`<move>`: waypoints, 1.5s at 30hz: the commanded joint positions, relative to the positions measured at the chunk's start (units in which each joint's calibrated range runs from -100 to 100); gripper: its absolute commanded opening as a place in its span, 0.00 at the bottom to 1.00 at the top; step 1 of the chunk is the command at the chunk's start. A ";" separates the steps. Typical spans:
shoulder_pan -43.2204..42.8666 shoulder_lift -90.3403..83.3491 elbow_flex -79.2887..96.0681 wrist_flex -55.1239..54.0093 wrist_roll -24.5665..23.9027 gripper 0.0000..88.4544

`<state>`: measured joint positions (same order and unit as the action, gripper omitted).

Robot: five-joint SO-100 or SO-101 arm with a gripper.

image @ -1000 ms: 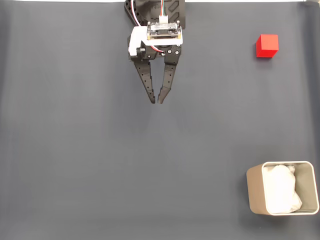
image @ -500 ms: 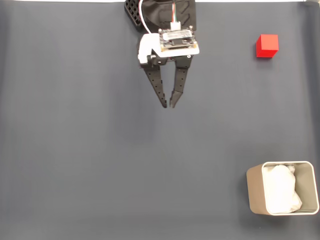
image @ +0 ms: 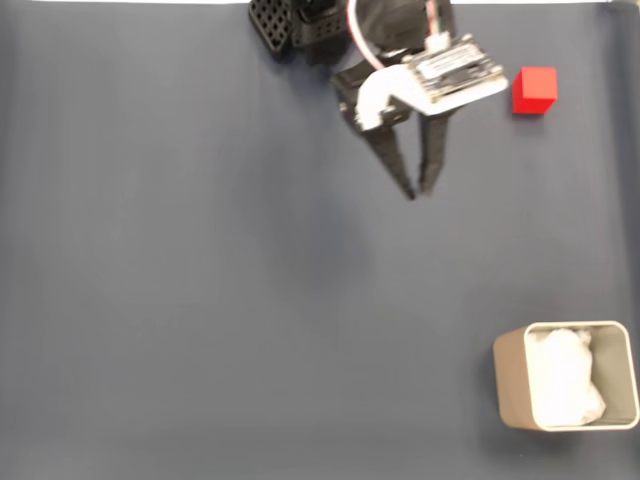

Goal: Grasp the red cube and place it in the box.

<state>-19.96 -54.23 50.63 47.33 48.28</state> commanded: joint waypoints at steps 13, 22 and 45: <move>-16.41 -0.27 -3.83 6.68 1.81 0.01; -27.42 -1.57 -1.55 10.78 3.27 0.02; -39.28 3.19 0.74 7.26 6.54 0.05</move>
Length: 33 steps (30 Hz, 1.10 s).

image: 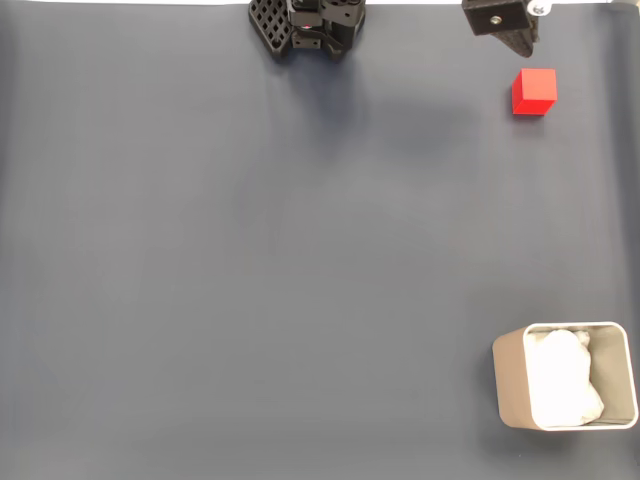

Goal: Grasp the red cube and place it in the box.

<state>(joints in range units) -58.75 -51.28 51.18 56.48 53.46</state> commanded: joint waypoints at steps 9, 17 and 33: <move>0.80 0.50 1.65 -2.88 3.42 0.12; 3.43 -0.11 4.12 -5.34 4.64 0.21; 6.41 -0.28 6.12 -9.93 5.08 0.44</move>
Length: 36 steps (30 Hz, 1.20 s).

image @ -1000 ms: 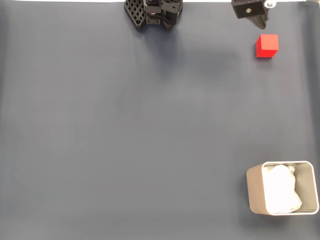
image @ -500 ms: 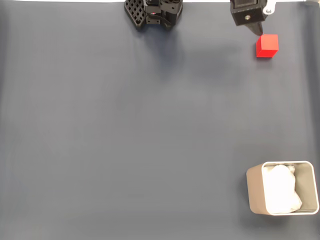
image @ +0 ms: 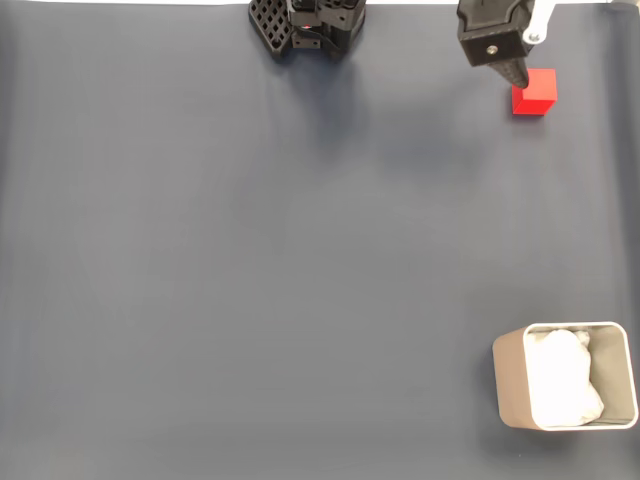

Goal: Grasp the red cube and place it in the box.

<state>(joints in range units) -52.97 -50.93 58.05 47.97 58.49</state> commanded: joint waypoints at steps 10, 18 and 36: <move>-0.16 -2.36 1.99 -3.63 -0.15 0.48; -0.80 -0.19 4.91 -8.95 0.59 0.50; -0.73 6.91 7.19 -17.56 0.00 0.50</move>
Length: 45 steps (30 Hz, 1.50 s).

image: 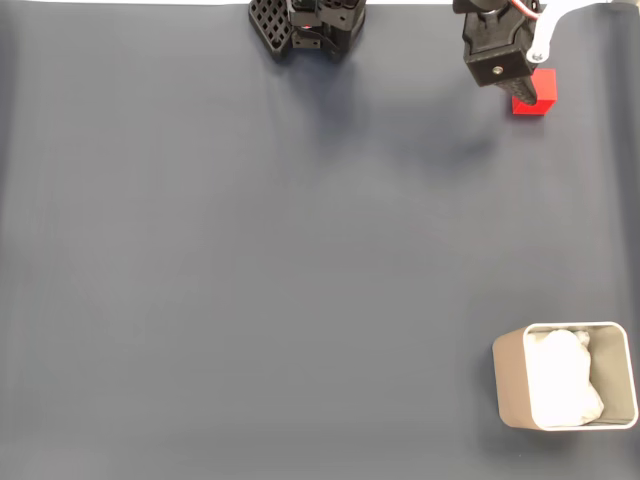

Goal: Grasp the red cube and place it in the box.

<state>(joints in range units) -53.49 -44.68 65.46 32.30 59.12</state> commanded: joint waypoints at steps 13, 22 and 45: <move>-0.63 6.90 -0.13 -7.38 -1.12 0.50; -1.41 10.02 -0.13 -9.27 -1.76 0.50; -2.83 14.44 -0.32 -13.12 -2.20 0.50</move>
<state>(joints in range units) -55.86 -30.44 65.46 20.37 57.36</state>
